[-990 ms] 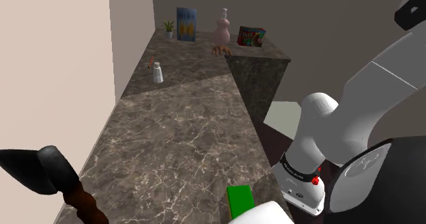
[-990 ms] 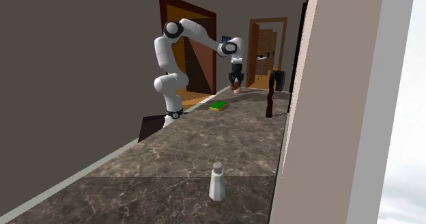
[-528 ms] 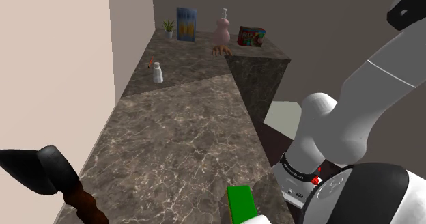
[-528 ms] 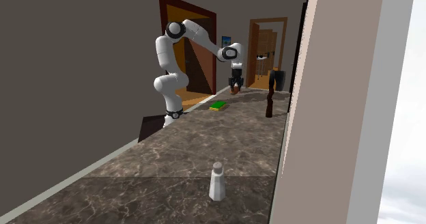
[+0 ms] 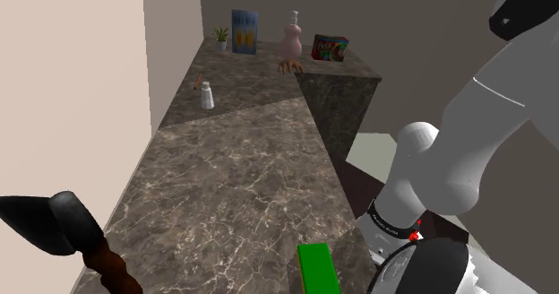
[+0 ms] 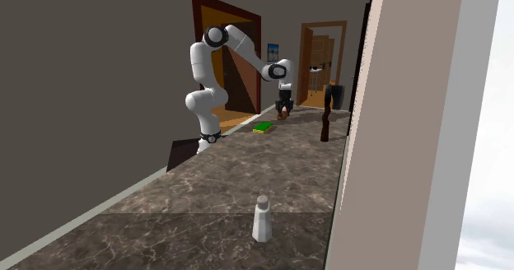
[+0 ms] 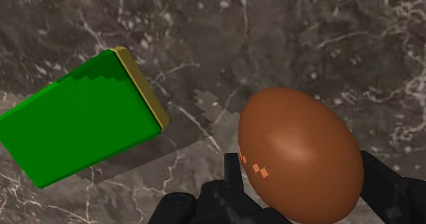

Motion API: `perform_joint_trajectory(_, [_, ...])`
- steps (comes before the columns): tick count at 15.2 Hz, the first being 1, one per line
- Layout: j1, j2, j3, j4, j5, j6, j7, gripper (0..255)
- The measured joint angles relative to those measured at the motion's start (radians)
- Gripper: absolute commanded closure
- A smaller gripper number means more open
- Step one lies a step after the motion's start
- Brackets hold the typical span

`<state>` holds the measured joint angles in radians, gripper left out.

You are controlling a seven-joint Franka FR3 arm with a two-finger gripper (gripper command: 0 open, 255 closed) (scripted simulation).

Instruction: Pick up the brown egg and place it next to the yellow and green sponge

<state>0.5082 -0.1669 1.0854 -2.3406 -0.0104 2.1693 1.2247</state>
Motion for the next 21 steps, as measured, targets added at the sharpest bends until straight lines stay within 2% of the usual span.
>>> perform_joint_trajectory(3, [-0.021,0.052,0.03,-0.012,-0.054,0.037,0.048,255])
perform_joint_trajectory(9, [-0.027,0.067,0.035,-0.018,-0.071,0.05,0.06,255])
perform_joint_trajectory(10, [-0.027,0.067,0.035,-0.018,-0.071,0.05,0.061,0])
perform_joint_trajectory(16, [-0.027,0.067,0.035,-0.018,-0.071,0.05,0.061,0])
perform_joint_trajectory(21, [0.013,-0.035,-0.012,0.045,0.033,-0.062,-0.022,0])
